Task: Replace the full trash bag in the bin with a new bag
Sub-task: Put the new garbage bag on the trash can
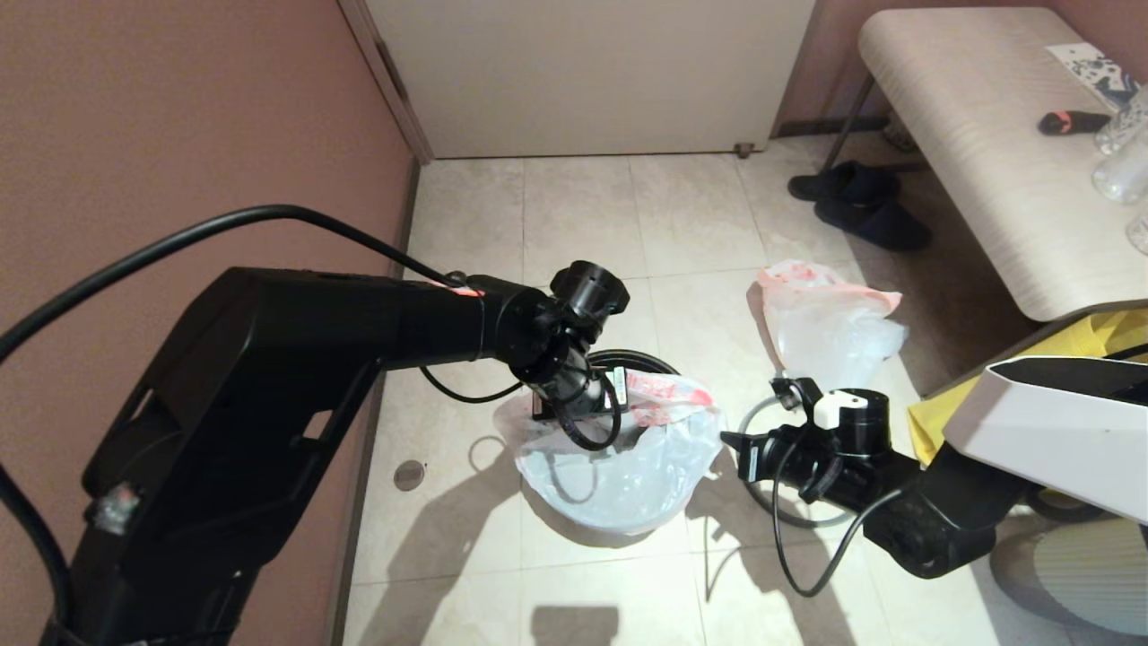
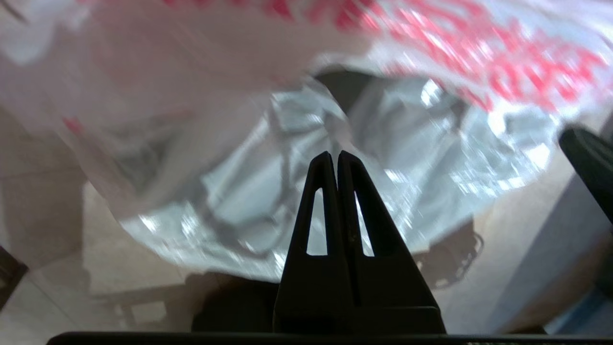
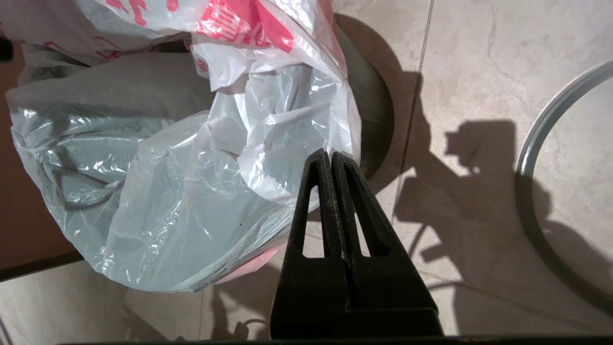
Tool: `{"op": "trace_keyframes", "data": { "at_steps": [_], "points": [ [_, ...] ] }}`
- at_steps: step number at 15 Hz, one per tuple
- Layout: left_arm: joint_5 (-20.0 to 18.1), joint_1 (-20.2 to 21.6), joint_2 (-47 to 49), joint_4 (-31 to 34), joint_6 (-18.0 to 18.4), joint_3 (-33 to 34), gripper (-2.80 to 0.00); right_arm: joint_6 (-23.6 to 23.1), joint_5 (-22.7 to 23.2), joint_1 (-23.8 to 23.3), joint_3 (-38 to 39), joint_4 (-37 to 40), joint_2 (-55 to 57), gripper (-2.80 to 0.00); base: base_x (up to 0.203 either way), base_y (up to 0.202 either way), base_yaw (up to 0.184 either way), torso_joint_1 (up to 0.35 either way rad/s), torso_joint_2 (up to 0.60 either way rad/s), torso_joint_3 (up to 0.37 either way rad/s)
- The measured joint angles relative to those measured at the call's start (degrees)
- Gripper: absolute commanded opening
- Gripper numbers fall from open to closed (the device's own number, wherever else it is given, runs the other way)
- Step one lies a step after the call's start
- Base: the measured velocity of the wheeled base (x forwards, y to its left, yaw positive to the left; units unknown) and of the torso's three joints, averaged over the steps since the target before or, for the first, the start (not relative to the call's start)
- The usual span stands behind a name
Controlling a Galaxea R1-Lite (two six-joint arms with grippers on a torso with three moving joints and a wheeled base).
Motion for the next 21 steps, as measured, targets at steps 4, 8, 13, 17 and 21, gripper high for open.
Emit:
{"op": "trace_keyframes", "data": {
  "at_steps": [4,8,13,17,21],
  "points": [
    [-0.1,-0.2,3.2,-2.7,2.0,-0.3,-2.80,0.1,2.2,-0.5,0.7,-0.7,0.8,-2.80,0.000,0.000,0.000,0.000,0.00,0.000],
    [-0.6,1.3,6.5,-13.8,5.3,-0.3,-2.80,0.2,5.0,-0.5,2.8,-9.7,2.4,-2.80,0.000,0.000,0.000,0.000,0.00,0.000],
    [-0.6,4.3,8.6,-29.6,8.5,-0.3,-2.80,0.2,5.5,-0.3,4.1,-14.0,4.0,-2.80,0.000,0.000,0.000,0.000,0.00,0.000],
    [-0.5,5.6,8.7,-33.7,8.7,-0.3,-2.80,0.2,5.5,-0.1,4.3,-14.0,4.3,-2.80,0.000,0.000,0.000,0.000,0.00,0.000],
    [0.1,6.5,8.6,-36.9,10.6,-0.3,-2.80,0.1,5.5,0.3,4.3,-14.1,4.6,-2.80,0.000,0.000,0.000,0.000,0.00,0.000]
  ]
}}
